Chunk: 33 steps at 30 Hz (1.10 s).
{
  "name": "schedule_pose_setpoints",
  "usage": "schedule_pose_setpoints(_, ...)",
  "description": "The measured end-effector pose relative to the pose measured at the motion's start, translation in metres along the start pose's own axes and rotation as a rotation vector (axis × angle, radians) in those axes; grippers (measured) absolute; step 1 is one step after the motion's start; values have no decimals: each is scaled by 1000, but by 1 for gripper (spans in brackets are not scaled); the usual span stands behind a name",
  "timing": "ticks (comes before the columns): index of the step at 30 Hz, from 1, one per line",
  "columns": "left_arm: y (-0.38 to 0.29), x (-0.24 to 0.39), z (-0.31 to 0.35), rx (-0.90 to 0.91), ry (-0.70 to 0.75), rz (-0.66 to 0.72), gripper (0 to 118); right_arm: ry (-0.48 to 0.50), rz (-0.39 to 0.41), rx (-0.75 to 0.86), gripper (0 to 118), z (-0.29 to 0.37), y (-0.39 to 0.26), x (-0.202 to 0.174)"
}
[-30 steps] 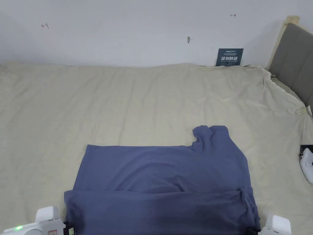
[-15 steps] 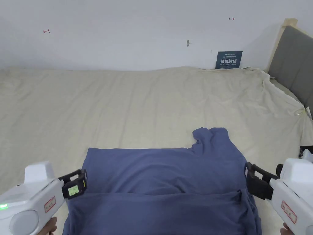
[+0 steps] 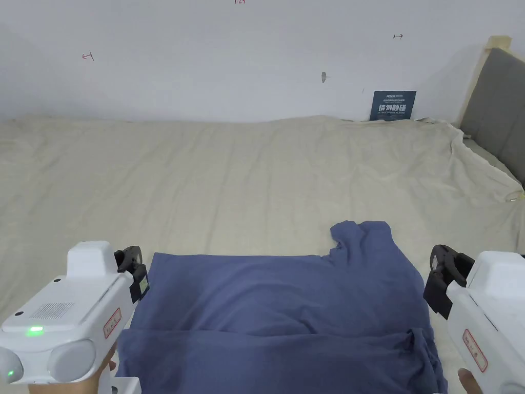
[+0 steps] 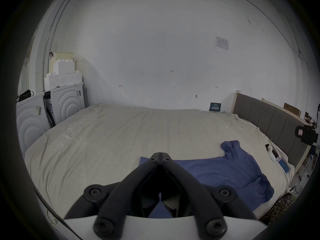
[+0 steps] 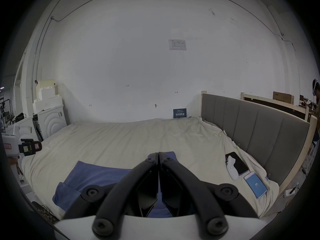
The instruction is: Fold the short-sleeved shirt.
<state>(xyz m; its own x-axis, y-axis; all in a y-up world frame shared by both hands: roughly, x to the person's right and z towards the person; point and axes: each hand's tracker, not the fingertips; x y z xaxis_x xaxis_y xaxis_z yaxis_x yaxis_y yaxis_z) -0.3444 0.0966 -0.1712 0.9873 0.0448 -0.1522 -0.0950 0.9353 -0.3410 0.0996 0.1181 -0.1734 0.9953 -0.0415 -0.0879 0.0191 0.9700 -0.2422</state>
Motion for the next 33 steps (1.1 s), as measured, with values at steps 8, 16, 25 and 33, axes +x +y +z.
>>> schedule_pose_setpoints(8, 14, -21, -88, -156, -43, 29, 0, 7, 5, -33, 0, -41, 1, 1)
schedule_pose_setpoints(16, 6, -45, -230, -473, 4, 51, 31, -23, 26, -125, 0, -100, -14, 7)
schedule_pose_setpoints(25, -35, -62, -326, -609, 85, 79, 90, -58, 23, -215, 0, -146, -37, 19)
schedule_pose_setpoints(33, -50, -48, -331, -639, 59, 22, 8, -46, 18, -258, 0, -162, -46, 17)
